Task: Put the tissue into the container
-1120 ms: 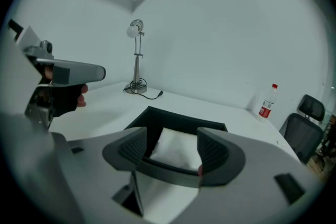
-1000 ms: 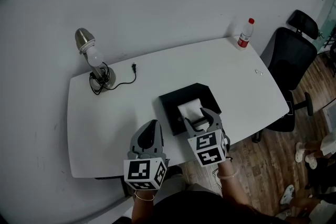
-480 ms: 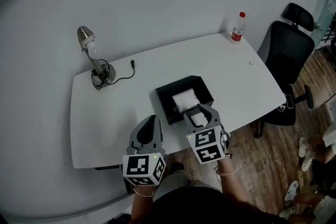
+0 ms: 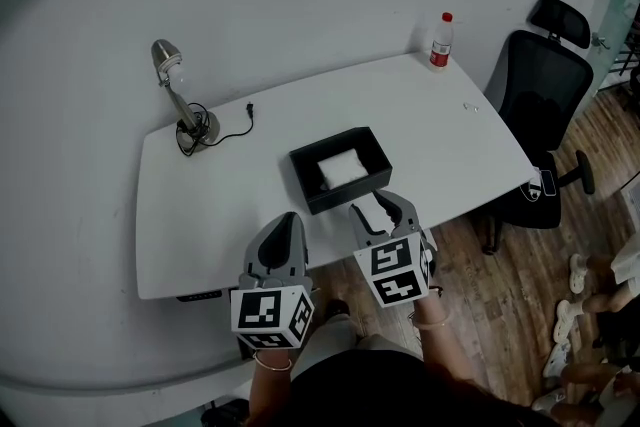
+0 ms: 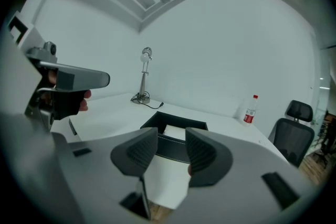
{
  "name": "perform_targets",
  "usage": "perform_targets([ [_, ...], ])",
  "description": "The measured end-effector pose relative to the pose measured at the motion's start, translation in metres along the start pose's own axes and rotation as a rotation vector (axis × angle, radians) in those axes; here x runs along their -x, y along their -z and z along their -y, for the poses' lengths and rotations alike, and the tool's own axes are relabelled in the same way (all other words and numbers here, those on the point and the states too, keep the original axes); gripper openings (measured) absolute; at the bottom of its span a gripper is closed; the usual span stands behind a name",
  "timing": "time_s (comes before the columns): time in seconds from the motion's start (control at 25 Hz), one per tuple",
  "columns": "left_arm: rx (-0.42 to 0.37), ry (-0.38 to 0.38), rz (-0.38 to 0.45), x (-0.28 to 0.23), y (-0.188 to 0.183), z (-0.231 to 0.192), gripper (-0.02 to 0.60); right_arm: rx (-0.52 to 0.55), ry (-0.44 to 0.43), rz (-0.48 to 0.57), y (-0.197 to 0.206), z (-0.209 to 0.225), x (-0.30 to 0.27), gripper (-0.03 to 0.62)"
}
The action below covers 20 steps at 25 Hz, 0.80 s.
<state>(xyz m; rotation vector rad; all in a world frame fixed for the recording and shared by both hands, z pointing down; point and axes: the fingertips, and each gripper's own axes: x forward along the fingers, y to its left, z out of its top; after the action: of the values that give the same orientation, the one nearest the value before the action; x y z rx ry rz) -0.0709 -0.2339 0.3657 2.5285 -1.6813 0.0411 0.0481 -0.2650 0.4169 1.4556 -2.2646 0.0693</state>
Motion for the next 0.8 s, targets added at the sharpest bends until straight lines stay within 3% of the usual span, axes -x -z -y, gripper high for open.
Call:
perform_targets([
  [0.8,-0.019,-0.013,0.020,0.069,-0.002,0.058,0.029,0.027,-0.012,0.109,0.002,-0.016,0.092,0.094],
])
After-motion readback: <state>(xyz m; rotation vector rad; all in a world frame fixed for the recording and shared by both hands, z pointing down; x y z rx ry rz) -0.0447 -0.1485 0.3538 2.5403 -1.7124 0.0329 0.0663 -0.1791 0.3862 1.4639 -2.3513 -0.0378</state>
